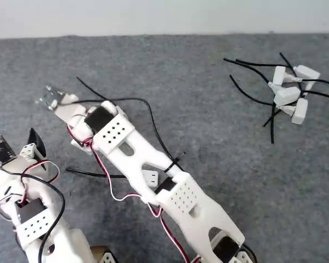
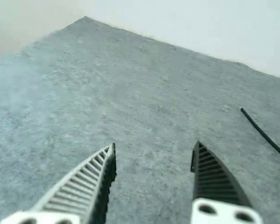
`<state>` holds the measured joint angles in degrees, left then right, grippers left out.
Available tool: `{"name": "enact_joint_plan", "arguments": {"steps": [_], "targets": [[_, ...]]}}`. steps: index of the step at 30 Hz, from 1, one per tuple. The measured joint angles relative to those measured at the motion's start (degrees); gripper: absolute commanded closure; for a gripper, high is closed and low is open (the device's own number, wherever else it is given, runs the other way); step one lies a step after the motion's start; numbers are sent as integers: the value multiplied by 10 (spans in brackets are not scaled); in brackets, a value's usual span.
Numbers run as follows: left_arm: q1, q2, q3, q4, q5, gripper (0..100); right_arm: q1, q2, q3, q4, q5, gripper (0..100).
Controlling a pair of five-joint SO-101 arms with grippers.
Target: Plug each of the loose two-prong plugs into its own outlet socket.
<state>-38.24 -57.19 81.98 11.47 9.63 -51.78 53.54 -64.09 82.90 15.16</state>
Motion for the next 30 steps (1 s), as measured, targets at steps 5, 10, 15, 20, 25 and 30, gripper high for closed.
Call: {"name": "enact_joint_plan", "arguments": {"steps": [5,10,15,20,25,30], "targets": [[-13,0,0,-5,0,757,0,36,0,-30,0,724],[-16,0,0,-5,0,757,7,41,0,-46,-2,724],[-17,0,0,-5,0,757,40,41,0,-46,-15,724],[-17,0,0,-5,0,757,70,41,0,-62,-43,724],[-17,0,0,-5,0,757,73,41,4,-76,-58,724],[-17,0,0,-5,0,757,76,82,4,-106,-58,724]]}}
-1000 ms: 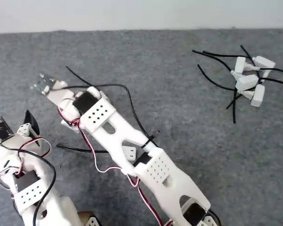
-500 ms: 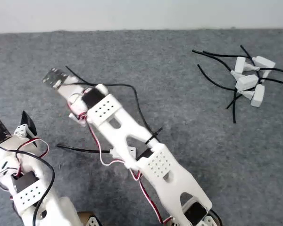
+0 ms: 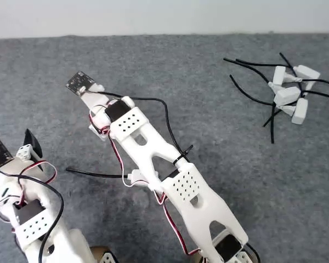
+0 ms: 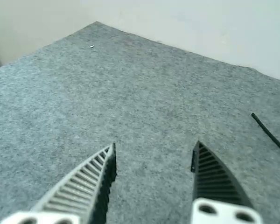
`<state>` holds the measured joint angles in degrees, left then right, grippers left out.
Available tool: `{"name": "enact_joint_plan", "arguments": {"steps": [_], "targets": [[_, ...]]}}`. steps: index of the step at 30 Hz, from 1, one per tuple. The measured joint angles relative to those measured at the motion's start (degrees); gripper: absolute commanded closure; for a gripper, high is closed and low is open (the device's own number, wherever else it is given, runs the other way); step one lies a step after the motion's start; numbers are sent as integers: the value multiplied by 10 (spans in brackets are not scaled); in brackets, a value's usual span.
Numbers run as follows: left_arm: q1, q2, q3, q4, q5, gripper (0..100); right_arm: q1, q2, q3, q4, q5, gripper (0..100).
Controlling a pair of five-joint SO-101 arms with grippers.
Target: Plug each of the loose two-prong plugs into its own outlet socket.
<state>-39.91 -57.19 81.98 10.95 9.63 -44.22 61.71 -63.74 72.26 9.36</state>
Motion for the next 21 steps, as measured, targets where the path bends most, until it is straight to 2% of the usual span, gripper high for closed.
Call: {"name": "enact_joint_plan", "arguments": {"steps": [10,15,21], "targets": [[-1,0,0,0,0,757,16,7,0,-7,-3,724],[3,0,0,0,0,757,39,7,0,-2,-55,724],[6,-1,0,0,0,757,38,8,0,-2,-57,724]]}}
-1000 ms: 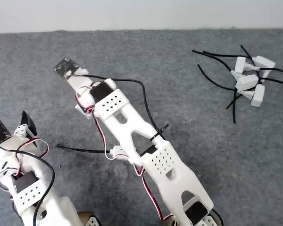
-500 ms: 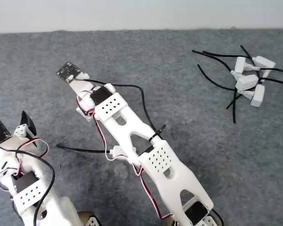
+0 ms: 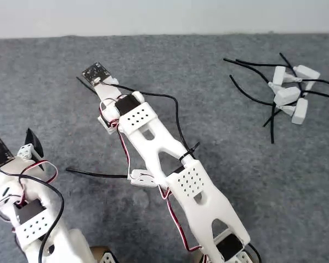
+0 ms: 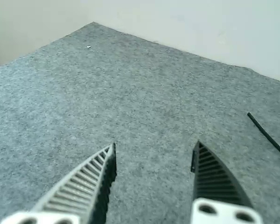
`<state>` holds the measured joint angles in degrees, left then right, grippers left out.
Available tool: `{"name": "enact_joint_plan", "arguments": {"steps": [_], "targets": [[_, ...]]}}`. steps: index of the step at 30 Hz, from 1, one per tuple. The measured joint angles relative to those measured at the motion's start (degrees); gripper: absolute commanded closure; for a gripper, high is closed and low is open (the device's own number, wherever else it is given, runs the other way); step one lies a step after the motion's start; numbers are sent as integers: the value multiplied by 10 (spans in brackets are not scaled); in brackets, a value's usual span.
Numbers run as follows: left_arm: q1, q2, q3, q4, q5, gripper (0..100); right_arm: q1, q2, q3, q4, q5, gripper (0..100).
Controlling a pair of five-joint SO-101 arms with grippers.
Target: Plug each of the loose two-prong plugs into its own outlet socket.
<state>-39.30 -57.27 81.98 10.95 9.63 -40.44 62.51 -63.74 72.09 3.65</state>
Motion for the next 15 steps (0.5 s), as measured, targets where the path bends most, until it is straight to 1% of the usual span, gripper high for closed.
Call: {"name": "enact_joint_plan", "arguments": {"steps": [8,9,11,13,14,15], "targets": [[0,0,0,0,0,757,-3,25,0,11,0,727],[0,0,0,0,0,757,-4,25,0,11,0,740],[-1,0,0,0,0,757,-7,25,0,11,0,821],[-1,0,0,0,0,757,-7,25,0,11,0,958],[-1,0,0,0,0,757,-7,25,0,11,0,998],[-1,0,0,0,0,757,-7,25,0,11,0,974]]}}
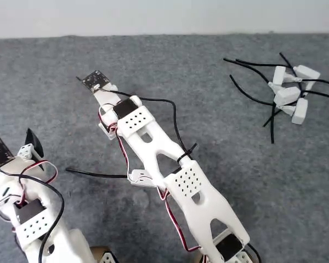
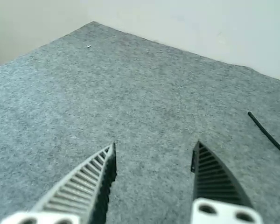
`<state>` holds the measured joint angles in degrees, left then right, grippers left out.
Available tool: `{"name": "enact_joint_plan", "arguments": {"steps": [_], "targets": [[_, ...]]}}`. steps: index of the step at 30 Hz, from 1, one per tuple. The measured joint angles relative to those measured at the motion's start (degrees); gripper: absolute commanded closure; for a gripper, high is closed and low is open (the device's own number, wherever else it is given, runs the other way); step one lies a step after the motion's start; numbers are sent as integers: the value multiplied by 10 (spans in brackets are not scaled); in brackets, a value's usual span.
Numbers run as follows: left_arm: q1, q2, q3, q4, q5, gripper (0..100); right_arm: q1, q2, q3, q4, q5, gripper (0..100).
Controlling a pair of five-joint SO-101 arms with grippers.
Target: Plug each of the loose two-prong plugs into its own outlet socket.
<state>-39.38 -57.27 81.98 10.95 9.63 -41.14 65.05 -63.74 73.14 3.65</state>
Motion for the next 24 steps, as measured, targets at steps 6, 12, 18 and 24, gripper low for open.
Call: {"name": "enact_joint_plan", "arguments": {"steps": [6,12,18,24], "targets": [[2,1,0,0,0,757,0,0,0,-2,0,986],[2,1,0,0,0,757,-1,8,0,-5,0,990],[4,1,0,0,0,757,-1,8,0,-5,0,991],[4,1,0,0,0,757,-7,8,-4,10,0,991]]}}
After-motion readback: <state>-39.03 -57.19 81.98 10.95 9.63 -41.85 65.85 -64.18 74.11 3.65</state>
